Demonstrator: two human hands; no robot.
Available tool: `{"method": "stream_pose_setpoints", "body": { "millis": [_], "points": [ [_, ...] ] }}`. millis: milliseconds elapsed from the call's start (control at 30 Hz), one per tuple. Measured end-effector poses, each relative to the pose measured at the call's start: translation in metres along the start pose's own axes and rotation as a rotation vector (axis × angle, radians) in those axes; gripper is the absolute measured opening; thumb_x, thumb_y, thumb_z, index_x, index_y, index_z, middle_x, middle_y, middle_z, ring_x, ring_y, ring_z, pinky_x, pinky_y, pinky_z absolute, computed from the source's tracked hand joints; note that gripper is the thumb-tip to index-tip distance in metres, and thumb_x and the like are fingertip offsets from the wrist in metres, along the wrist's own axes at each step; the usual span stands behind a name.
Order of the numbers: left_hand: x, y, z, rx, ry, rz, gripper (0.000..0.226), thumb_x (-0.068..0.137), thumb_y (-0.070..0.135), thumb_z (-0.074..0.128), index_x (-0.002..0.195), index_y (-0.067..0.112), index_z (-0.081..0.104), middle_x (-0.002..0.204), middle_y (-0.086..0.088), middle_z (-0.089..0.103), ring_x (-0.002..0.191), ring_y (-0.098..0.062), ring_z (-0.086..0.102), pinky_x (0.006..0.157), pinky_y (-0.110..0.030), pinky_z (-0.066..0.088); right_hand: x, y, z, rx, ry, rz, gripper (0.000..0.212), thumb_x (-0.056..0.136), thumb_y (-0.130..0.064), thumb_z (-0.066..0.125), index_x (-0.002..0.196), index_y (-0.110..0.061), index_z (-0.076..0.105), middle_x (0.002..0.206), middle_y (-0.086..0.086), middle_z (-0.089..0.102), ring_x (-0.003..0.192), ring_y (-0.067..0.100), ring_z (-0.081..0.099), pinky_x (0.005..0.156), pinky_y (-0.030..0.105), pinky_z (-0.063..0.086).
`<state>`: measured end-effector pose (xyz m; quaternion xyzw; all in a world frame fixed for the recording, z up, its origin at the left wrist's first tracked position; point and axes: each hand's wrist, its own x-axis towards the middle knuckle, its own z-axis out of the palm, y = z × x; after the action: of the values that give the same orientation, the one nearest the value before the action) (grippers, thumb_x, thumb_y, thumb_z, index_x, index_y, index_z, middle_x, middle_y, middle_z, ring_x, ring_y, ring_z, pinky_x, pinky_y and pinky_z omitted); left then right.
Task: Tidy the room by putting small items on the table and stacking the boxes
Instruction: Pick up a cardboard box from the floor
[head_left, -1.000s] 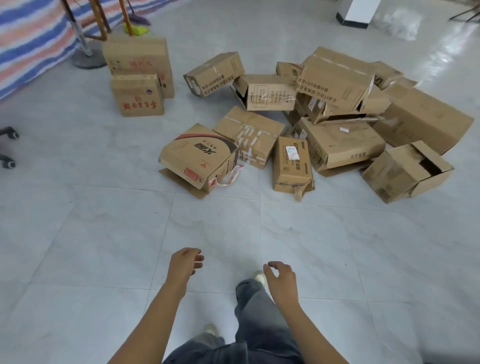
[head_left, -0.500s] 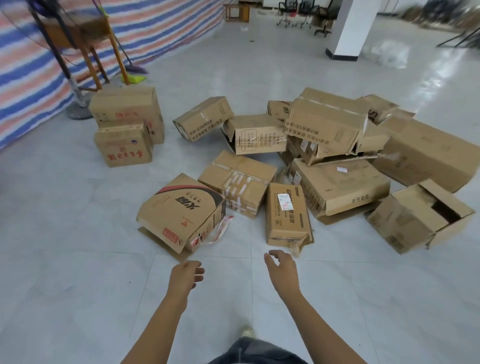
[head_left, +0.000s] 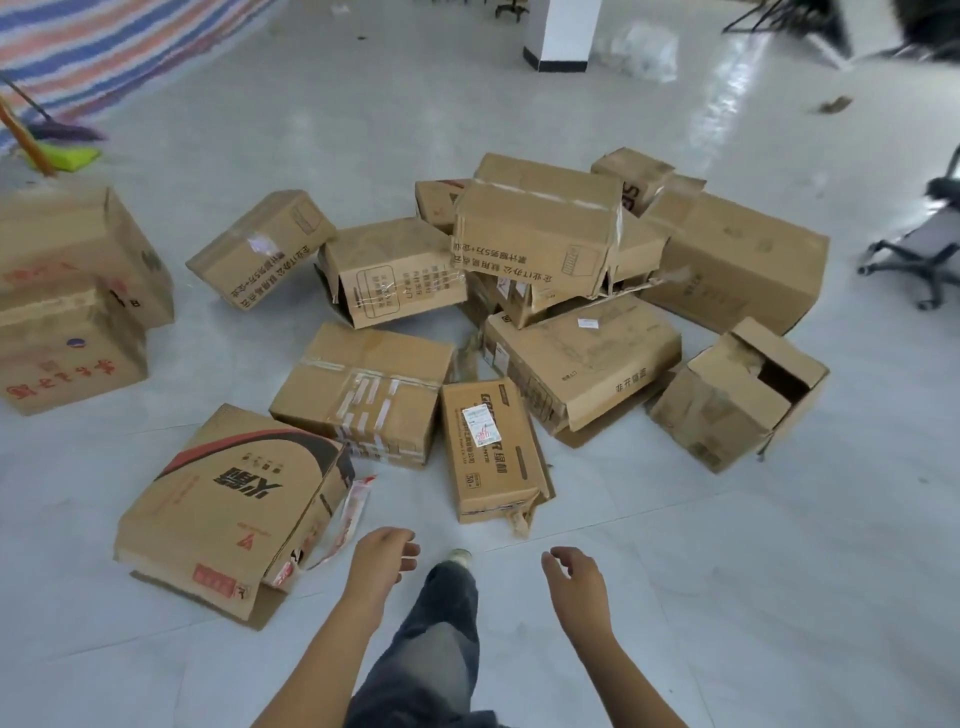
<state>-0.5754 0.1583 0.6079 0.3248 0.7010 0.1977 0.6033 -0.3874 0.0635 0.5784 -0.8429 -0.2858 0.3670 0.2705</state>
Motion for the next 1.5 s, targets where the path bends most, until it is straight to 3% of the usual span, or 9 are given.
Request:
{"method": "stream_pose_setpoints", "body": {
  "millis": [133, 333, 533, 700, 767, 867, 1000, 1167, 1500],
  "points": [
    [0.047, 0.067, 0.042, 0.05, -0.056, 0.058, 0.012, 0.093, 0.011, 0.05, 0.084, 0.007, 0.058, 0.091, -0.014, 0.064, 0.086, -0.027, 0.061, 0.08, -0.034, 0.045, 0.06, -0.026, -0.022, 0.048, 0.091, 0.05, 0.036, 0.095, -0.027, 0.047, 0.126, -0.009, 0.055, 0.13, 0.009, 0.055, 0.121, 0.022, 0.049, 0.099, 0.033, 0.041],
    [0.116, 0.178, 0.098, 0.046, -0.178, 0.157, 0.019, 0.092, 0.012, 0.049, 0.076, 0.008, 0.059, 0.075, -0.008, 0.061, 0.06, -0.016, 0.051, 0.053, -0.025, 0.034, 0.142, -0.084, -0.057, 0.084, 0.216, 0.084, 0.035, 0.096, -0.027, 0.047, 0.125, -0.009, 0.055, 0.129, 0.007, 0.055, 0.12, 0.02, 0.049, 0.098, 0.033, 0.041],
    [0.15, 0.209, 0.167, 0.188, -0.301, 0.081, 0.019, 0.091, 0.012, 0.048, 0.075, 0.009, 0.059, 0.073, -0.007, 0.062, 0.064, -0.021, 0.056, 0.058, -0.026, 0.037, 0.178, -0.086, -0.074, 0.13, 0.266, 0.229, 0.035, 0.097, -0.028, 0.045, 0.125, -0.01, 0.054, 0.129, 0.007, 0.054, 0.118, 0.02, 0.051, 0.097, 0.032, 0.042],
    [0.158, 0.211, 0.223, 0.407, -0.41, 0.032, 0.024, 0.092, 0.012, 0.046, 0.07, 0.008, 0.056, 0.07, -0.007, 0.058, 0.067, -0.019, 0.054, 0.061, -0.027, 0.038, 0.217, -0.062, -0.102, 0.176, 0.268, 0.334, 0.03, 0.096, -0.022, 0.047, 0.12, -0.008, 0.058, 0.121, 0.01, 0.059, 0.101, 0.02, 0.056, 0.07, 0.021, 0.039],
    [0.167, 0.227, 0.248, 0.413, -0.388, 0.041, 0.023, 0.093, 0.015, 0.047, 0.073, 0.009, 0.057, 0.075, -0.007, 0.059, 0.069, -0.02, 0.055, 0.067, -0.03, 0.041, 0.246, -0.059, -0.118, 0.195, 0.256, 0.331, 0.029, 0.095, -0.02, 0.046, 0.117, -0.007, 0.06, 0.115, 0.011, 0.062, 0.091, 0.019, 0.055, 0.065, 0.02, 0.04],
    [0.184, 0.255, 0.293, 0.356, -0.312, 0.085, 0.023, 0.096, 0.015, 0.045, 0.076, 0.011, 0.057, 0.079, -0.006, 0.06, 0.071, -0.018, 0.057, 0.079, -0.032, 0.043, 0.298, -0.059, -0.151, 0.217, 0.244, 0.288, 0.032, 0.096, -0.024, 0.045, 0.121, -0.008, 0.057, 0.122, 0.009, 0.059, 0.106, 0.022, 0.056, 0.081, 0.024, 0.041],
    [0.187, 0.278, 0.36, 0.35, -0.272, 0.099, 0.021, 0.096, 0.014, 0.046, 0.079, 0.011, 0.058, 0.081, -0.008, 0.061, 0.07, -0.016, 0.057, 0.061, -0.027, 0.04, 0.367, -0.062, -0.217, 0.276, 0.238, 0.217, 0.034, 0.098, -0.026, 0.043, 0.124, -0.008, 0.054, 0.127, 0.009, 0.055, 0.114, 0.022, 0.052, 0.093, 0.031, 0.043],
    [0.175, 0.294, 0.427, 0.393, -0.297, 0.092, 0.016, 0.096, 0.016, 0.046, 0.083, 0.015, 0.057, 0.09, -0.008, 0.061, 0.079, -0.017, 0.058, 0.062, -0.024, 0.039, 0.431, -0.059, -0.283, 0.272, 0.23, 0.163, 0.034, 0.098, -0.026, 0.042, 0.124, -0.008, 0.054, 0.127, 0.008, 0.056, 0.115, 0.022, 0.052, 0.093, 0.031, 0.042],
    [0.206, 0.302, 0.423, 0.206, -0.002, -0.052, 0.017, 0.094, 0.015, 0.05, 0.094, 0.003, 0.062, 0.097, -0.019, 0.065, 0.082, -0.027, 0.059, 0.065, -0.031, 0.046, 0.479, -0.064, -0.269, 0.093, -0.029, 0.168, 0.033, 0.098, -0.028, 0.042, 0.122, -0.01, 0.056, 0.126, 0.007, 0.057, 0.111, 0.019, 0.054, 0.097, 0.03, 0.044]
  ]
}}
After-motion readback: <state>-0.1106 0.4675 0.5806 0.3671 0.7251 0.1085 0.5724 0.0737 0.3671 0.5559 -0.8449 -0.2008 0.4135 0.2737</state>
